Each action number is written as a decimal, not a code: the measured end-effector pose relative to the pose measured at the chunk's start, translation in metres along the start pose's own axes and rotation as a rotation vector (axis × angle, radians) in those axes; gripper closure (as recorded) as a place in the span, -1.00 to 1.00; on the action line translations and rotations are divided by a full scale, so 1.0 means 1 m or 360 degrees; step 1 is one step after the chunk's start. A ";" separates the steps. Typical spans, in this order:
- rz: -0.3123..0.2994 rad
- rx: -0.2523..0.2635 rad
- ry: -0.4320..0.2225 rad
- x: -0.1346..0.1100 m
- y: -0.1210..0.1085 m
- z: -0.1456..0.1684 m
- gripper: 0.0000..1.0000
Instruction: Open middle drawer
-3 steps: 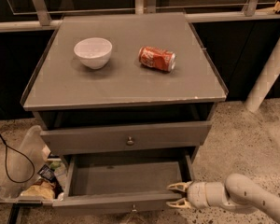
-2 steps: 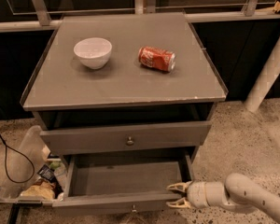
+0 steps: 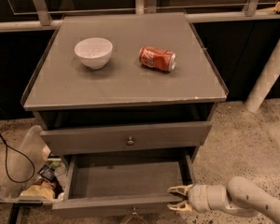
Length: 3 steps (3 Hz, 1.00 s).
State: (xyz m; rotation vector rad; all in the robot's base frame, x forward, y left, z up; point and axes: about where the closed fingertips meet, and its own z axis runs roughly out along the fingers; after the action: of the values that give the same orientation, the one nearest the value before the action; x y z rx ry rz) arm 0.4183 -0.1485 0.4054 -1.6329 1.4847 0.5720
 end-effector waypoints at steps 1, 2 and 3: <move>-0.0004 -0.0001 0.0002 0.001 0.008 -0.001 1.00; -0.0004 -0.0001 0.0002 -0.001 0.007 -0.002 1.00; -0.0004 -0.0001 0.0002 -0.001 0.007 -0.002 0.65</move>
Offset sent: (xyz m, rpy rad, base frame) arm -0.3354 -0.1126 -0.1028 -0.0553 -0.0970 0.0967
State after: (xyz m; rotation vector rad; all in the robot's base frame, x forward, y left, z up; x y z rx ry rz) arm 0.4108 -0.1498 0.4052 -1.6359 1.4830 0.5702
